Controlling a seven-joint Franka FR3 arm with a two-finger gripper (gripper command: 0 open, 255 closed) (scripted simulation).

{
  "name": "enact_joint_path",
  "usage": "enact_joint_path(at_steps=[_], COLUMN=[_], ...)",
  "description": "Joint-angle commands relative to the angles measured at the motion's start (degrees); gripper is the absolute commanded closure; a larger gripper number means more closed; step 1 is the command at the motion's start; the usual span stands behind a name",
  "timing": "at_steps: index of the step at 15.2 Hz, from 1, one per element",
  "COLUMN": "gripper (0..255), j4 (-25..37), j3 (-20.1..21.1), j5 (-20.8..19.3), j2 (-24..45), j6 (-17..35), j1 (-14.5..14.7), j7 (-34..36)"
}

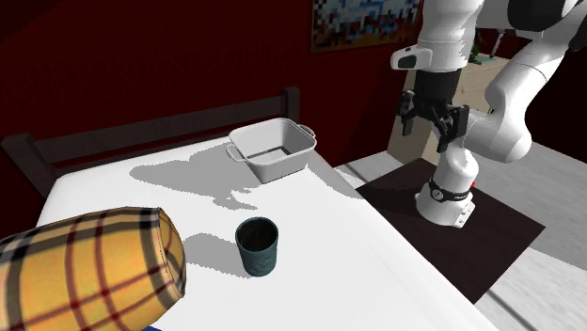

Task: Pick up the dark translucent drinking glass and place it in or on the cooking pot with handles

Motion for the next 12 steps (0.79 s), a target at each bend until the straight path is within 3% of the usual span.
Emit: enact_joint_path(at_steps=[1, 12], gripper=[0, 0], j4=[0.00, 8.88], j3=[0.00, -4.61], j5=[0.00, -1.19], j2=[0.00, 23.47], j6=[0.00, 14.45], j1=[0.00, -1.01], j7=[0.00, -5.65])
